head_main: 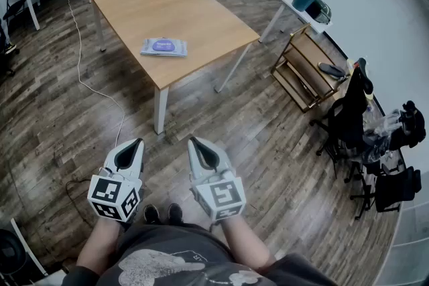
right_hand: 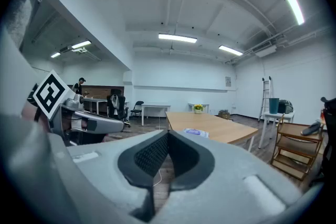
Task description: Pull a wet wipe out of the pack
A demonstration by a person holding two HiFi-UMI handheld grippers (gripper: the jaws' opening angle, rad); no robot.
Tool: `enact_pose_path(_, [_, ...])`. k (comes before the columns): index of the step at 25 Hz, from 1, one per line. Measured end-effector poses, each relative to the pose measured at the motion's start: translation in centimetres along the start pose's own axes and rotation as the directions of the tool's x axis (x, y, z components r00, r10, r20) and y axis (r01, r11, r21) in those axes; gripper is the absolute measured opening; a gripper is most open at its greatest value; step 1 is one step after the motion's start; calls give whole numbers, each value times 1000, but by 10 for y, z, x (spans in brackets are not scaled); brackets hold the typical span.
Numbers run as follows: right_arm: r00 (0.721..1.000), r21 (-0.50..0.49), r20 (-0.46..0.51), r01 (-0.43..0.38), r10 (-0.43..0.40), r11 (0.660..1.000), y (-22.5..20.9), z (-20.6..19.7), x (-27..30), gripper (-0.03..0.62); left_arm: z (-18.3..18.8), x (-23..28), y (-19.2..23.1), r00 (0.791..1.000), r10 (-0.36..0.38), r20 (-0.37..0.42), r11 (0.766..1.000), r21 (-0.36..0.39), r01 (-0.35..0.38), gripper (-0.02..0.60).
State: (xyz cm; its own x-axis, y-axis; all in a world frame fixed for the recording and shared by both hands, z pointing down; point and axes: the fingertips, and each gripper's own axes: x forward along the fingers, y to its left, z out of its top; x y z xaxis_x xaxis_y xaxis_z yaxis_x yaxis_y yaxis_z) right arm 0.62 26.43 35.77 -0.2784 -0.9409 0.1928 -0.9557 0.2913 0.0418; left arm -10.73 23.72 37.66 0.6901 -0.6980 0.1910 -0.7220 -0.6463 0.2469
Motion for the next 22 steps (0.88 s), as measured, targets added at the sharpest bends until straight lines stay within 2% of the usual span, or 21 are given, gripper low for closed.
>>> enact_pose_path(15, [1000, 11, 4, -12, 12, 1000, 0, -5, -3, -9, 0, 4, -9, 1000, -16, 12, 1000, 12, 16, 18])
enact_pose_path(22, [1000, 56, 31, -6, 4, 998, -4, -3, -4, -9, 1, 4, -4, 1000, -14, 9, 1000, 14, 14, 18])
